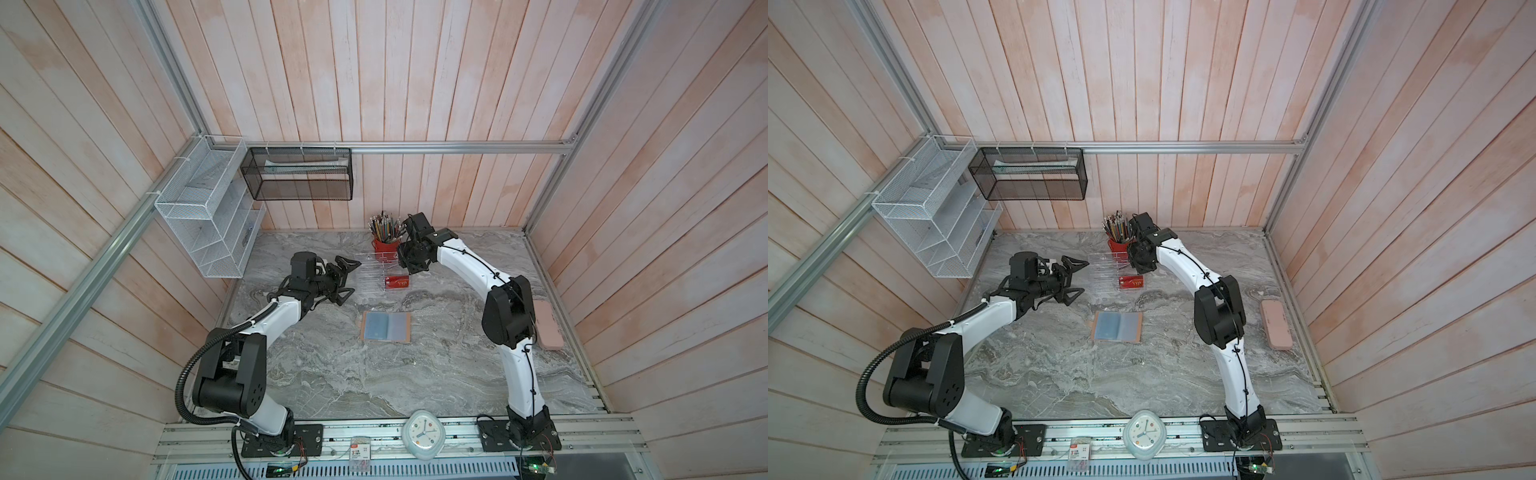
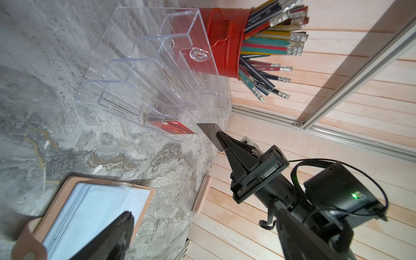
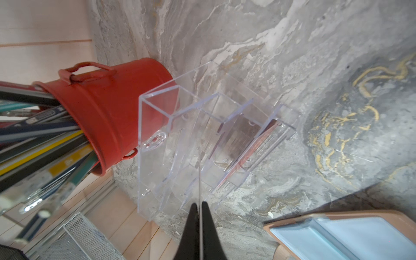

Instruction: Take the credit cards out of the card holder

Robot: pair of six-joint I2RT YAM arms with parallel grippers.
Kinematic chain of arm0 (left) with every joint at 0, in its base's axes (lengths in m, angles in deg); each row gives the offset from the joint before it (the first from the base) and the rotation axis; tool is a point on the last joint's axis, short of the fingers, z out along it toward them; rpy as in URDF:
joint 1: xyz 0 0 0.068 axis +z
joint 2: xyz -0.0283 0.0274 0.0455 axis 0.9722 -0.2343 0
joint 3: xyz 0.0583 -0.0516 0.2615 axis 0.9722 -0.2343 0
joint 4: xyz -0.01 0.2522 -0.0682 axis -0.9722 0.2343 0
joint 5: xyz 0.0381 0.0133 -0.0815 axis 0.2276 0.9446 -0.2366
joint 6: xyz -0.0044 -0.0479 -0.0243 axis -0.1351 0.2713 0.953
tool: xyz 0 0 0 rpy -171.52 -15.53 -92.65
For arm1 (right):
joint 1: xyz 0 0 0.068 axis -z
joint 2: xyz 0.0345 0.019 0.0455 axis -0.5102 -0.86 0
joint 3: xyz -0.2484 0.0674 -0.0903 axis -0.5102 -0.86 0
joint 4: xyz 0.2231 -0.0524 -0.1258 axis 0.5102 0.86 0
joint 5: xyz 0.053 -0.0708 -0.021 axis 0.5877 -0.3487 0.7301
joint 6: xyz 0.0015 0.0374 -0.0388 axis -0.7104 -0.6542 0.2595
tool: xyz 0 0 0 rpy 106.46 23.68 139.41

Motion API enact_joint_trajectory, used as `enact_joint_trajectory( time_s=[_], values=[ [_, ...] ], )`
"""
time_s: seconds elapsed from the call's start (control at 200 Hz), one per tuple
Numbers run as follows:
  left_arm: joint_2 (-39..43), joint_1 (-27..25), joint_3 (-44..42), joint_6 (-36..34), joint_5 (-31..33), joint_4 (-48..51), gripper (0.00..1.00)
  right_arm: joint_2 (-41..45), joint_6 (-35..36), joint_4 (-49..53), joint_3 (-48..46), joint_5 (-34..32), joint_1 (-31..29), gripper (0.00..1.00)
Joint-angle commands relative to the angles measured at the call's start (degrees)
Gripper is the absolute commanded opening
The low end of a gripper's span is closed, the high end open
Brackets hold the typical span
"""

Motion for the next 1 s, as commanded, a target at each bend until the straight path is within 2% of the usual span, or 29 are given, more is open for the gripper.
enact_joint_trajectory(
  time_s=[0.0,0.435,0.995],
  values=[
    [0.2,0.22,1.24,-2.43,0.74,0.47,1.0,-1.55,-0.21,-0.15,-0.3,1.01,0.36,0.0],
    [-1.47,0.17,1.94,-3.14,0.38,-0.31,1.0,-4.57,-1.34,2.07,5.15,1.05,1.07,0.0],
    [-2.37,0.23,2.31,-3.37,-1.2,-0.43,1.0,-7.52,-9.1,8.74,12.32,-1.93,-0.47,0.0]
  ],
)
